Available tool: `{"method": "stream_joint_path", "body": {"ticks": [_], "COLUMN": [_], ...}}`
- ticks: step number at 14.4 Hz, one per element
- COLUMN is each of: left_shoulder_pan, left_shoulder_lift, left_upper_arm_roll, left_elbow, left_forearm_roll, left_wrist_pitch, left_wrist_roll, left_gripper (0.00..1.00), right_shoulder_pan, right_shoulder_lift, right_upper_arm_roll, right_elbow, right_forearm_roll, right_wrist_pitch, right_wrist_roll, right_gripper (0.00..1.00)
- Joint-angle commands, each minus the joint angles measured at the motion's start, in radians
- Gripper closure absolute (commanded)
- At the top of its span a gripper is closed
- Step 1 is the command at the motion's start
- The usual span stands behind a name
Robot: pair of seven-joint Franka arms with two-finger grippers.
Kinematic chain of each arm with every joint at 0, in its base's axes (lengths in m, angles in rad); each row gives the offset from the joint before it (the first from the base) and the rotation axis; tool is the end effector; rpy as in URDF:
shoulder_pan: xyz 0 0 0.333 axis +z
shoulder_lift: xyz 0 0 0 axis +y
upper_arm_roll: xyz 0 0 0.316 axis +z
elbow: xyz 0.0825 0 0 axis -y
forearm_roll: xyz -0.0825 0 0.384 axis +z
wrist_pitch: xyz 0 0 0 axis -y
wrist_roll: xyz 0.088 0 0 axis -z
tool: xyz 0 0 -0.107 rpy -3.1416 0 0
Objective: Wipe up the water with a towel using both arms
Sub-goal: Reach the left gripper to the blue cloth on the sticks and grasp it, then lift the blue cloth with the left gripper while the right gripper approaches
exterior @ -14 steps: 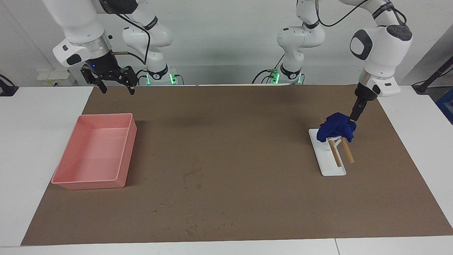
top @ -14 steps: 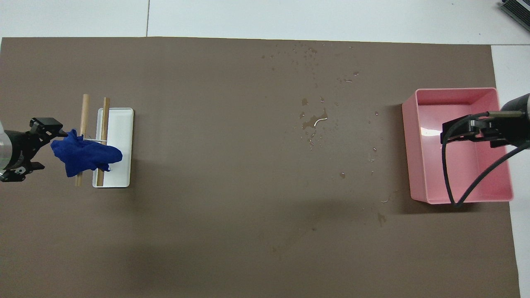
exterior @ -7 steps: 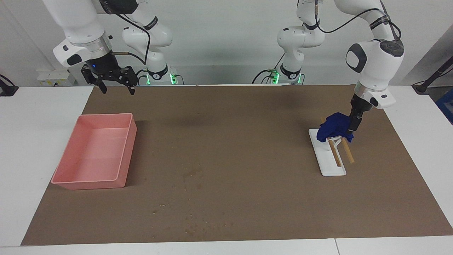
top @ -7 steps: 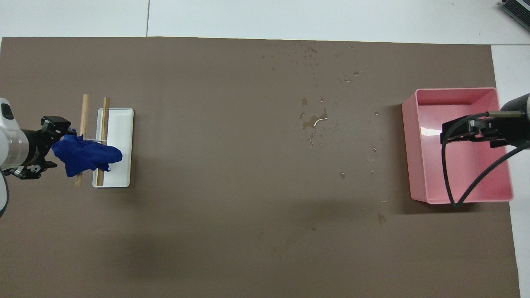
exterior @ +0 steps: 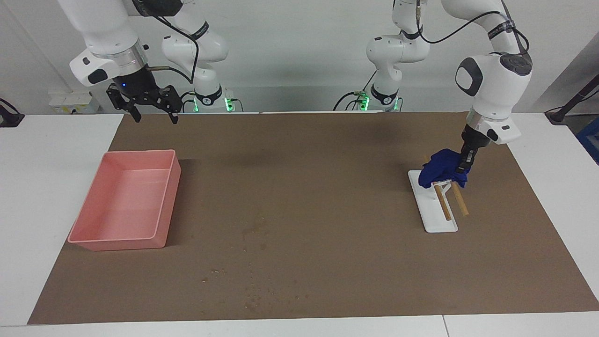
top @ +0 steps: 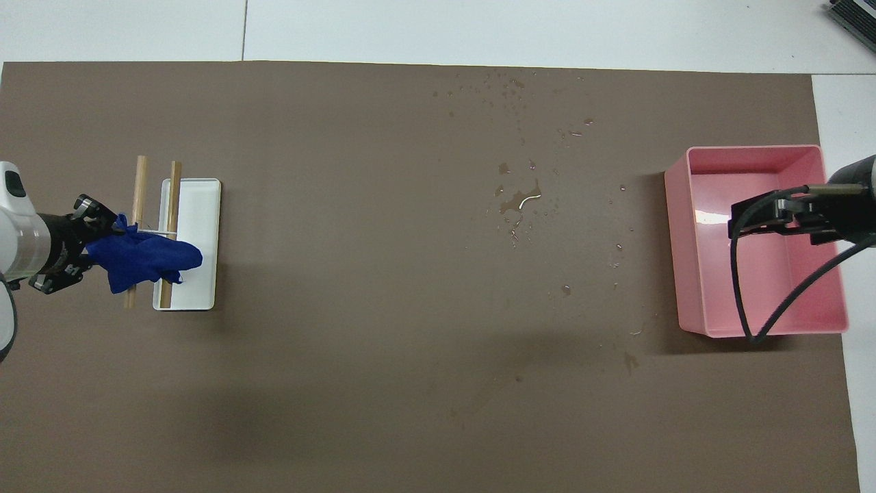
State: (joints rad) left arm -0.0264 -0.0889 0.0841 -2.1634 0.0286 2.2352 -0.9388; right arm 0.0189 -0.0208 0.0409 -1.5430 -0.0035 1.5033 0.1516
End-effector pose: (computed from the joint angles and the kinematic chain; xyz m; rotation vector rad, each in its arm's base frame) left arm 0.5333 0.0324 0.4503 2.7161 1.4504 0.2347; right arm 0.5405 0.0322 0.6431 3.1318 -0.1442 -0.0288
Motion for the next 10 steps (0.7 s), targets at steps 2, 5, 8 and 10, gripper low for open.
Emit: {"method": "stream_joint_path", "body": {"ticks": [2, 5, 8, 10], "left_shoulder_pan": [-0.072, -0.078, -0.083, -0.086], "left_shoulder_lift": [0.06, 0.087, 0.06, 0.043], "left_upper_arm_roll": [0.003, 0.002, -0.035, -0.097], "left_elbow": [0.193, 0.355, 0.375, 0.375], "left_forearm_roll": [-0.037, -0.154, -0.292, -0.383], "left_wrist_pitch": [-0.219, -0.374, -0.401, -0.391], "left_wrist_roll": [-0.034, -0.119, -0.275, -0.499], "left_gripper": [1.0, 1.0, 1.0, 1.0], "right_shoulder_pan": [-0.008, -0.008, -0.004, 0.006], "right_shoulder_lift": [-0.022, -0.022, -0.019, -0.016], "right_upper_arm_roll": [0.005, 0.007, 0.008, 0.01], "right_elbow": [-0.025, -0.023, -0.022, -0.019], "right_forearm_roll": [0.022, 0.022, 0.023, 0.052], "right_wrist_pitch": [0.025, 0.028, 0.044, 0.057], "right_wrist_roll": [-0.007, 0.037, 0.126, 0.251], "right_gripper": [0.0, 0.0, 0.01, 0.01]}}
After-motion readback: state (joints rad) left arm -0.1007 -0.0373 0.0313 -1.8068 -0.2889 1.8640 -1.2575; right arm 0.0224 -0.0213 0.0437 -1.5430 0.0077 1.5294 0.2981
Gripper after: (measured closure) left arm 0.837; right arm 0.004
